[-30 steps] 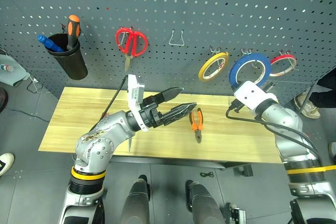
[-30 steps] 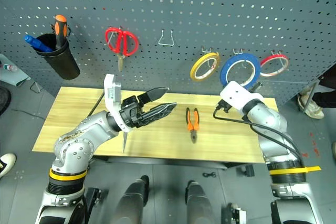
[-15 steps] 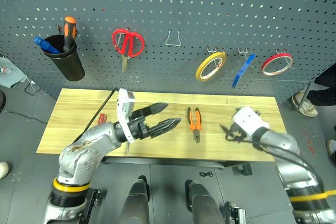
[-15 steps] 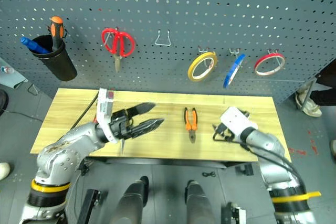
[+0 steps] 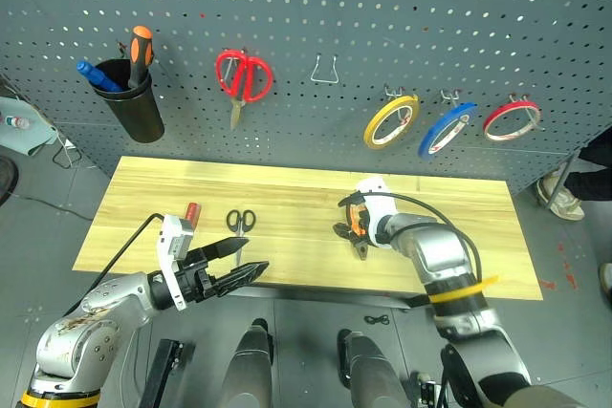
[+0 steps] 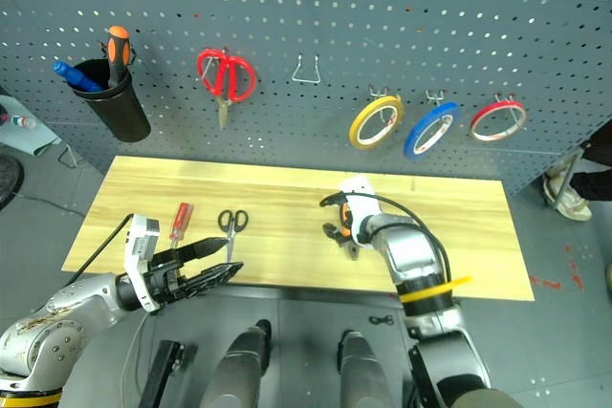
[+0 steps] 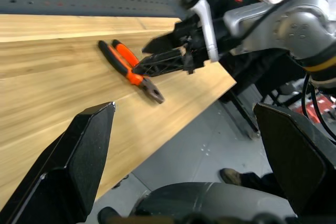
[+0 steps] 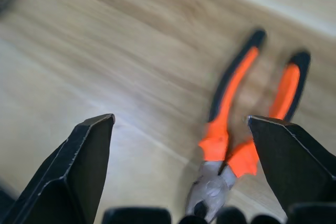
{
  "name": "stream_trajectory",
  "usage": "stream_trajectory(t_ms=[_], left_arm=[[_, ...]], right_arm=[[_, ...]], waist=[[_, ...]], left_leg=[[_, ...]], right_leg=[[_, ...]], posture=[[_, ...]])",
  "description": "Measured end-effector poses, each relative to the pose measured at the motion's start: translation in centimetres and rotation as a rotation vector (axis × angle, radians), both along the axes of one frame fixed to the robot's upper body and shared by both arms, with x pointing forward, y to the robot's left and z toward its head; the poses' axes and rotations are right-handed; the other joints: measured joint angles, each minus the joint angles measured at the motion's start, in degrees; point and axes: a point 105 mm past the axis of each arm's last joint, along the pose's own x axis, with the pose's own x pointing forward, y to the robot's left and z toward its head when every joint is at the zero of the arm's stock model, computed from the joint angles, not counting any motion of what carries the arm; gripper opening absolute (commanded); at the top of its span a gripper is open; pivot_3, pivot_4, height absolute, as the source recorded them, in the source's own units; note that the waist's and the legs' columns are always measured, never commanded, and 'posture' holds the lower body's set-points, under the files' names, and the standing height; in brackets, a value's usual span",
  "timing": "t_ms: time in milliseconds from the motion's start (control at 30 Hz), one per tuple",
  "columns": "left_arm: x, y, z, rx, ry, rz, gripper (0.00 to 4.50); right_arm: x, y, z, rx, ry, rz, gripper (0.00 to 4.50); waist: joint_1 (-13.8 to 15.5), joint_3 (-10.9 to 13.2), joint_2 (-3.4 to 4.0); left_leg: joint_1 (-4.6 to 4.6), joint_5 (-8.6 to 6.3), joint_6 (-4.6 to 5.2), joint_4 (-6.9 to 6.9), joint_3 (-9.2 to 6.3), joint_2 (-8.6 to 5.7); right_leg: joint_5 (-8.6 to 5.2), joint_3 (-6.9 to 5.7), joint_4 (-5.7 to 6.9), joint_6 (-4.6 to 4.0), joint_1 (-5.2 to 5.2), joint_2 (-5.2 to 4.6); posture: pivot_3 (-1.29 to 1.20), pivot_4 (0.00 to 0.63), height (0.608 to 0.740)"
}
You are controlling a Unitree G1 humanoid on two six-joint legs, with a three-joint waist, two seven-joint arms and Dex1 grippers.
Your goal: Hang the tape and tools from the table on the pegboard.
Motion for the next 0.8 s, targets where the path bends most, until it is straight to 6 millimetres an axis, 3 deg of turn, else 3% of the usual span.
stream_trajectory(t_ms=[267, 400, 533, 700, 800], left_arm=[[-0.5, -0.8, 1.1, -0.008, -0.038, 0.002, 4.50], [-0.7, -0.7, 0.8, -0.008, -0.022, 0.008, 4.50], [-0.7, -0.6, 0.8, -0.001, -0.019, 0.013, 4.50], [-0.6, -0.7, 1.0, 0.002, -0.029, 0.008, 4.50], [-0.3, -0.9, 1.6, -0.003, -0.051, -0.004, 4.50]], right_arm=[[2.8, -1.4, -1.2, -0.075, -0.017, -0.094, 4.48], [2.6, -2.2, -2.5, -0.068, 0.029, -0.134, 4.48], [2.8, -2.4, -2.4, -0.037, 0.051, -0.168, 4.48], [2.6, -2.2, -2.5, -0.013, 0.076, -0.155, 3.07], [2.5, -2.0, -2.4, -0.007, 0.082, -0.134, 2.90]], waist=[[0.5, 0.0, 0.00], [0.6, 0.0, 0.00], [0.6, 0.0, 0.00], [0.7, 0.0, 0.00], [0.6, 0.0, 0.00]], left_leg=[[-0.22, 0.01, 0.01, -0.05, -0.04, 0.00], [-0.22, 0.01, 0.01, -0.05, -0.04, 0.00], [-0.21, 0.01, 0.02, -0.05, -0.07, 0.00], [-0.21, 0.01, 0.02, -0.05, -0.06, 0.00], [-0.21, 0.01, 0.02, -0.05, -0.06, 0.00]], right_leg=[[0.06, -0.05, 0.14, -0.24, -0.25, 0.02], [-0.13, -0.06, 0.14, 0.06, -0.25, 0.02], [-0.13, -0.07, 0.16, 0.06, -0.25, 0.02], [-0.14, -0.07, 0.15, 0.08, -0.23, 0.02], [-0.14, -0.08, 0.15, 0.08, -0.24, 0.03]], posture=[[0.29, 0.286, 0.740], [0.29, 0.286, 0.740], [0.30, 0.288, 0.740], [0.29, 0.285, 0.740], [0.29, 0.283, 0.740]])
